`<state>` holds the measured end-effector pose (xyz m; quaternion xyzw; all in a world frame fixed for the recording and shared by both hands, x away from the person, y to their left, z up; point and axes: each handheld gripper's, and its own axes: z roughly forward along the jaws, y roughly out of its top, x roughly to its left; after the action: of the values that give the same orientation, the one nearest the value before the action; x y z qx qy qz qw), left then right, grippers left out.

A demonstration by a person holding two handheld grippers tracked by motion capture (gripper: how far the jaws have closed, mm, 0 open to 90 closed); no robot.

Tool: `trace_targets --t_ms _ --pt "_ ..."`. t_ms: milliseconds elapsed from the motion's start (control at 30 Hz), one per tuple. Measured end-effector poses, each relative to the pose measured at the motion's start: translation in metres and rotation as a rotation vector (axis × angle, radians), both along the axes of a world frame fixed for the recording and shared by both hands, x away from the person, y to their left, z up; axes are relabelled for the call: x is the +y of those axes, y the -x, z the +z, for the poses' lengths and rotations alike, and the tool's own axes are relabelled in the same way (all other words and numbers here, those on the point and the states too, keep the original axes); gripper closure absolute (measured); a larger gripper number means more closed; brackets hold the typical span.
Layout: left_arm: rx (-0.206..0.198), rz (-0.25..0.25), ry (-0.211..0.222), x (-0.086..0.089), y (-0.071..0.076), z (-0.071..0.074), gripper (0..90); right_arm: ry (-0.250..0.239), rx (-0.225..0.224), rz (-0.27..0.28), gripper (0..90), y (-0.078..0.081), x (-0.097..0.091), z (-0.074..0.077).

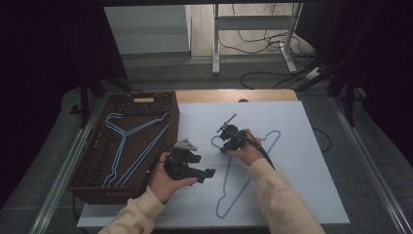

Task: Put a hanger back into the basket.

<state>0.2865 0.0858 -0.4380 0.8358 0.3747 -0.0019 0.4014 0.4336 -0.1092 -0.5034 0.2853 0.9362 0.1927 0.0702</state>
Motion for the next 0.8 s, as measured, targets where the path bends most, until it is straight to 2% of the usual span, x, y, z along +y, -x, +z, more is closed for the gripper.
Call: trace_targets --t_ms 67,167,233,300,367,500,700,800 --pt "-0.001 -0.001 0.003 -0.001 0.0 -0.001 24.4 -0.002 0.017 0.01 85.8 -0.001 0.001 0.0" --pt "0.002 -0.005 0.002 -0.003 0.0 -0.002 24.4 0.01 0.038 0.008 86.2 -0.003 0.002 0.001" --pt "0.001 -0.007 -0.003 -0.004 0.001 -0.003 24.4 0.018 0.031 0.017 86.4 -0.002 0.003 0.001" --pt "0.004 -0.011 -0.005 -0.006 0.001 -0.004 24.4 0.018 0.008 0.017 86.4 0.0 0.003 0.001" --pt "0.007 -0.019 -0.018 -0.009 0.001 -0.006 24.4 -0.003 -0.021 0.009 86.5 0.003 0.0 0.004" --pt "0.017 -0.022 -0.032 -0.019 0.001 -0.013 24.6 -0.043 -0.074 -0.003 86.4 0.01 -0.008 0.018" --pt "0.034 -0.012 -0.048 -0.041 -0.005 -0.026 26.8 -0.101 -0.149 -0.015 86.3 0.023 -0.018 0.039" --pt "0.046 0.0 -0.039 -0.053 -0.01 -0.033 29.2 -0.124 -0.174 -0.014 86.3 0.027 -0.021 0.044"
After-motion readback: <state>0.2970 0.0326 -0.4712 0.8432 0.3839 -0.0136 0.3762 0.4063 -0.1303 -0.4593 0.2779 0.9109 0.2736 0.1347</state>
